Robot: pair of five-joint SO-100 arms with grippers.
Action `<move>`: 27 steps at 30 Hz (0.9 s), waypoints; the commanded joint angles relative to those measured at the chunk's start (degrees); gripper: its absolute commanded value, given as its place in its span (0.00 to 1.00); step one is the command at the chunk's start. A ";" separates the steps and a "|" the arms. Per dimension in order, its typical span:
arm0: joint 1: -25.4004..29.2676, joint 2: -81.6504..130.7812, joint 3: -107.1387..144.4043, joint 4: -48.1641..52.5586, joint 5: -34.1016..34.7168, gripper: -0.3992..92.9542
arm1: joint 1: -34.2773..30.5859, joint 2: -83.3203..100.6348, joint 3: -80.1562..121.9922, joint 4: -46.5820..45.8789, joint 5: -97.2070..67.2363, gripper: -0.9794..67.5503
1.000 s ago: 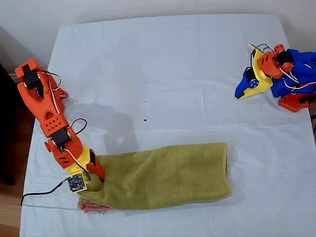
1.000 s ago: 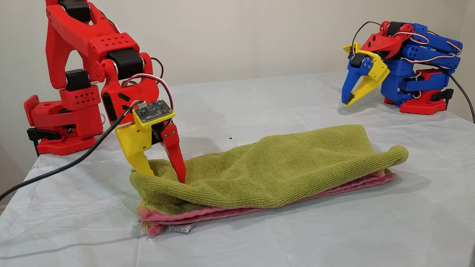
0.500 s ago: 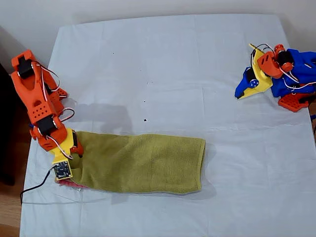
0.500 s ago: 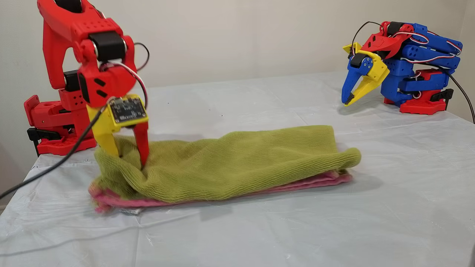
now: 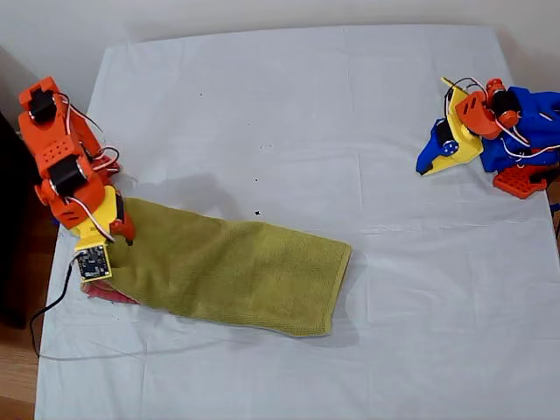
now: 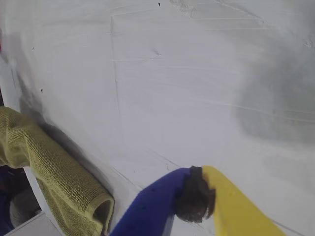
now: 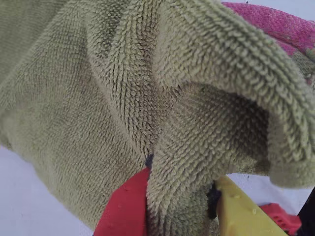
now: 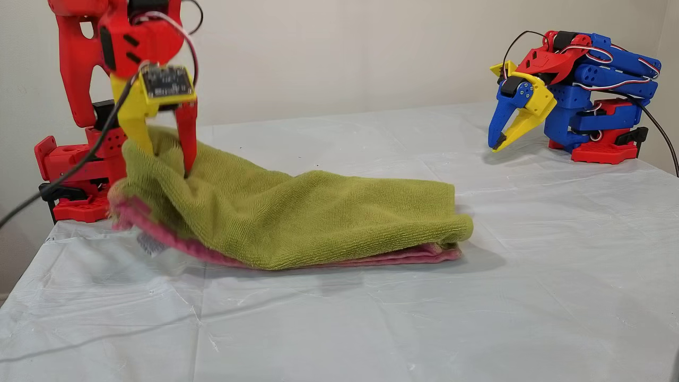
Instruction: Fold the towel.
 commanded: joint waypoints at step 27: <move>-24.35 0.00 -21.45 -27.69 53.17 0.01 | 0.44 12.30 5.71 0.09 -0.26 0.02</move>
